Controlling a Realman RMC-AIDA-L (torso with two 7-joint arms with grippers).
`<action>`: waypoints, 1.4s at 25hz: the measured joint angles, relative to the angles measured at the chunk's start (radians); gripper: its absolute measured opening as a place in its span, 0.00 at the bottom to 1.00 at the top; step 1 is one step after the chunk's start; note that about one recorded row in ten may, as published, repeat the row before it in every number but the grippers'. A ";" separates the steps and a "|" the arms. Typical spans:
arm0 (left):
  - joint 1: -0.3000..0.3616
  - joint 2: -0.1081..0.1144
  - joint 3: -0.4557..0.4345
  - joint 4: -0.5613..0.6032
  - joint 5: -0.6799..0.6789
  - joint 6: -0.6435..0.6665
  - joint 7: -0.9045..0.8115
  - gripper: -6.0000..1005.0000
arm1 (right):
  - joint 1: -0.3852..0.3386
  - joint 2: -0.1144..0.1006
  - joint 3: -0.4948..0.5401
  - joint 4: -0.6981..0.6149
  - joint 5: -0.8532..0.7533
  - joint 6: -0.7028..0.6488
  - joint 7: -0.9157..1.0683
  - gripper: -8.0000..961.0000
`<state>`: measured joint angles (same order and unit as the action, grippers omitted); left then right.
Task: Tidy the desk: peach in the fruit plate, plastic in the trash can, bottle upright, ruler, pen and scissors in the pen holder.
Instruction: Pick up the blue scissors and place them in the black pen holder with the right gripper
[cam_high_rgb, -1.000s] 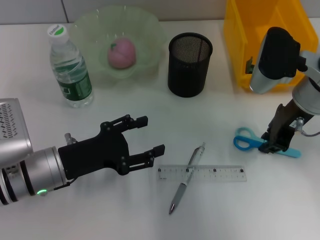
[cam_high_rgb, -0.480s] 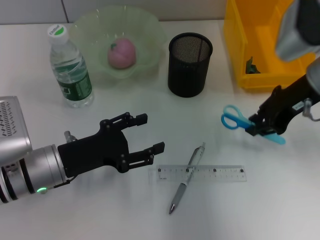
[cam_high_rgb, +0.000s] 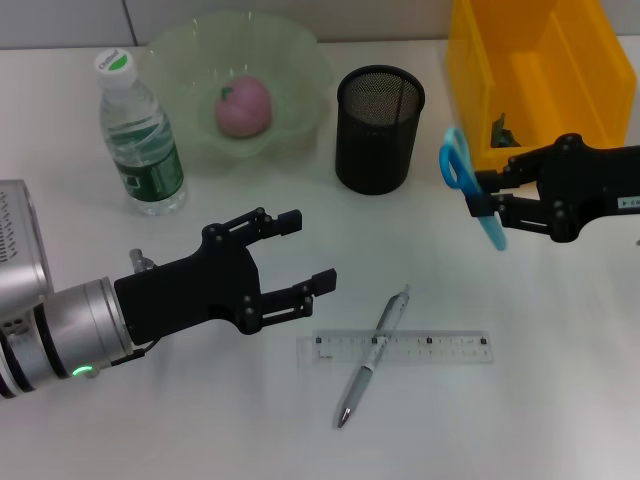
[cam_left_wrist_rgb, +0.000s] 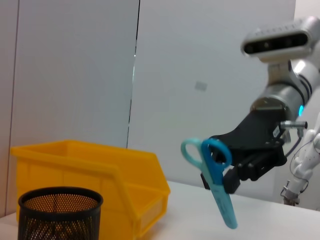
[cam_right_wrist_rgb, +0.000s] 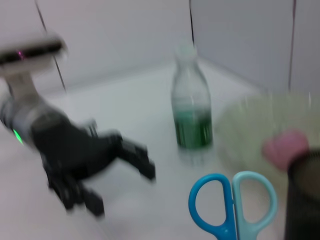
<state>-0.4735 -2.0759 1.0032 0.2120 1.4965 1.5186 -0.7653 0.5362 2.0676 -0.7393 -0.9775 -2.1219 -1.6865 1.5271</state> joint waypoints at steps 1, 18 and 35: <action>0.000 0.000 0.000 0.001 -0.006 0.006 -0.002 0.79 | -0.019 -0.001 0.038 0.096 0.075 0.002 -0.103 0.23; 0.000 0.000 -0.002 -0.003 -0.055 0.026 0.003 0.79 | -0.032 0.011 0.132 0.605 0.330 0.081 -0.650 0.23; -0.001 -0.001 -0.002 -0.004 -0.066 0.026 0.003 0.79 | -0.029 0.012 0.133 0.612 0.391 0.069 -0.801 0.23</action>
<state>-0.4740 -2.0770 1.0017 0.2085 1.4309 1.5447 -0.7623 0.5071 2.0793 -0.6061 -0.3654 -1.7307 -1.6174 0.7265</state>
